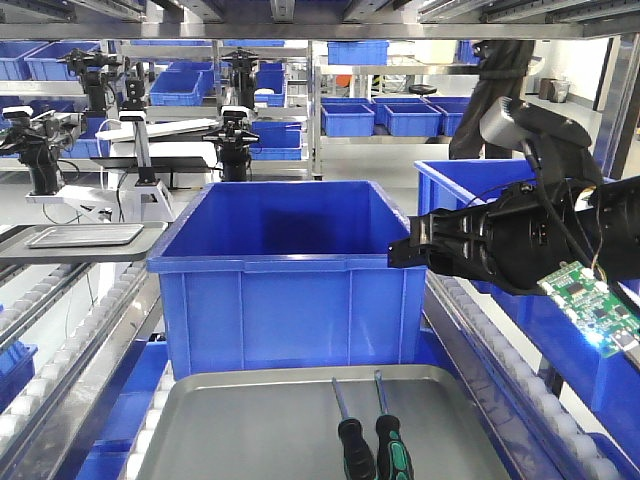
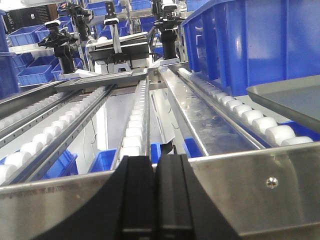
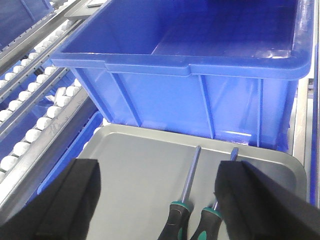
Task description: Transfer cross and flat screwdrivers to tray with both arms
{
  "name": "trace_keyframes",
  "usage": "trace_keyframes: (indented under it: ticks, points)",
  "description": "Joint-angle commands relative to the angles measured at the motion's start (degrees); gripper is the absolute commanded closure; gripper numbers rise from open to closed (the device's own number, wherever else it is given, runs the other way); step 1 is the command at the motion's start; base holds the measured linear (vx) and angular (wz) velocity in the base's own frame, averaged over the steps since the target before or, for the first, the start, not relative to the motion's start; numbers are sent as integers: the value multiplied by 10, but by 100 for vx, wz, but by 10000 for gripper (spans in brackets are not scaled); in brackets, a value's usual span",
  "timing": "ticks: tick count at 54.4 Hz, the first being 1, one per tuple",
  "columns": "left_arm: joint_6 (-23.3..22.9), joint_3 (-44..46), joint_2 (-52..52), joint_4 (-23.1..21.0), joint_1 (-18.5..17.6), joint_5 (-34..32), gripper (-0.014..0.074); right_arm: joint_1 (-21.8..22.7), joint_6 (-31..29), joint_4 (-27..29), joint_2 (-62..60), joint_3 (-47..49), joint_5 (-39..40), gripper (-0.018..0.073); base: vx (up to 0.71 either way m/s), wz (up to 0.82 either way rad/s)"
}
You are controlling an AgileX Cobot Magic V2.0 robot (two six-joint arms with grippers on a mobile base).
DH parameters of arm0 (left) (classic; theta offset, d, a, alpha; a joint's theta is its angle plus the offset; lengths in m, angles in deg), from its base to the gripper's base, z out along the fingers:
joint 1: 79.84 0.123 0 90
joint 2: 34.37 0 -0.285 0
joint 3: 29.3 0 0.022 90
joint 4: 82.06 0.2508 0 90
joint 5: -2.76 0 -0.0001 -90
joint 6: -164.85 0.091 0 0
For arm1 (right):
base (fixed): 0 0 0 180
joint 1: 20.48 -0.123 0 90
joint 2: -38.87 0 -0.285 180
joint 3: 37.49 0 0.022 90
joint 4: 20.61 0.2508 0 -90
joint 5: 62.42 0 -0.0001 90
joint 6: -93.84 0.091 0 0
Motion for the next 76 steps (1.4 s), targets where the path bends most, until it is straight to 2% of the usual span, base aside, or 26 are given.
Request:
trace_keyframes:
  ticks: [1, 5, 9, 18, 27, 36, 43, 53, 57, 60, 63, 76]
  points:
    - [-6, 13, 0, -4, 1, -42, 602, 1, -6, 10, -19, 18, 39, 13, 0, 0]
    - [-6, 13, 0, -4, 1, -42, 602, 2, -6, -11, -32, 12, 40, 13, 0, 0]
    - [-6, 13, 0, -4, 1, -42, 602, 2, -10, -35, -71, -32, 61, 15, 0, 0]
    - [-6, 13, 0, -4, 1, -42, 602, 13, -10, -62, -209, -229, 208, 69, 0, 0]
    - [-6, 13, 0, -4, 1, -42, 602, 66, -7, -81, -352, -417, 312, 167, 0, 0]
    - [-6, 13, 0, -4, 1, -42, 602, 125, -7, -154, -488, -568, 316, 301, 0, 0]
    - [-6, 13, 0, -4, 1, -42, 602, 135, -4, -226, -597, -668, 322, 425, 0, 0]
    - [-6, 13, 0, -4, 1, -42, 602, 135, 2, -229, -751, -773, 328, 574, 0, 0]
    - [-6, 13, 0, -4, 1, -42, 602, 135, 15, -229, -807, -815, 334, 573, 0, 0]
    - [-6, 13, -1, -4, 1, -43, 602, 134, 34, -229, -810, -855, 374, 571, 0, 0]
    - [-6, 13, 0, -4, 1, -42, 602, 133, 49, -229, -806, -848, 336, 571, 0, 0]
    - [-6, 14, -4, -4, 1, -42, 602, 133, 51, -229, -810, -849, 340, 570, 0, 0]
